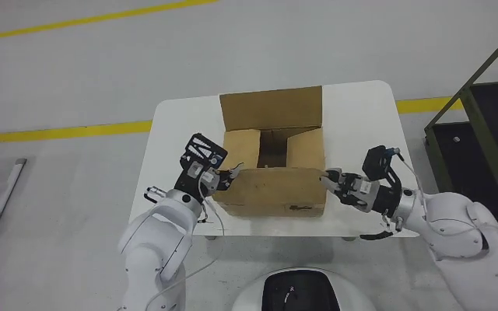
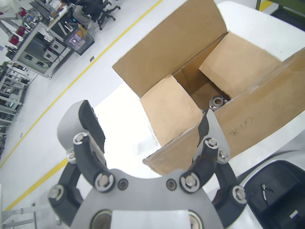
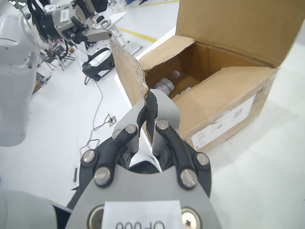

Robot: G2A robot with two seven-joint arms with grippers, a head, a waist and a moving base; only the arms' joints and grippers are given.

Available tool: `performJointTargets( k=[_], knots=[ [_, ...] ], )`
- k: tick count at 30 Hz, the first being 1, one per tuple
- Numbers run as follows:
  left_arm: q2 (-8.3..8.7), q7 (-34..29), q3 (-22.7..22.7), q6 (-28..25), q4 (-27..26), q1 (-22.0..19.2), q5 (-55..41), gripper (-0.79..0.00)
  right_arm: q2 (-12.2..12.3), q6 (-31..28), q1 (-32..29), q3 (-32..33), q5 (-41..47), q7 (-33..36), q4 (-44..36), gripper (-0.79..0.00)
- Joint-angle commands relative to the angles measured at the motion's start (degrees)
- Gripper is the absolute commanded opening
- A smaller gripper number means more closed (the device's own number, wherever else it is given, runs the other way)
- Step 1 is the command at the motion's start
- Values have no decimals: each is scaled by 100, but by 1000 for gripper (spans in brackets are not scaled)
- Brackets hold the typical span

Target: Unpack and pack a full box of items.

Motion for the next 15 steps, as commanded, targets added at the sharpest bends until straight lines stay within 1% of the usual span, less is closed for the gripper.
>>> performJointTargets(
  k=[1,4,8,15],
  knots=[
    [6,-94,56,47,-50,-130,-65,0,2,-167,-21,52,-585,-474,-101,-785],
    [24,-326,172,-4,-118,-322,22,0,3,-445,-130,55,-1365,-1106,-245,-785],
    [34,-583,313,58,-8,-493,-12,0,12,-620,-285,30,-2301,-1653,-346,-785],
    [67,-1062,650,-74,233,-681,259,0,18,-363,-561,-7,-3987,-2862,-546,-785]
  ],
)
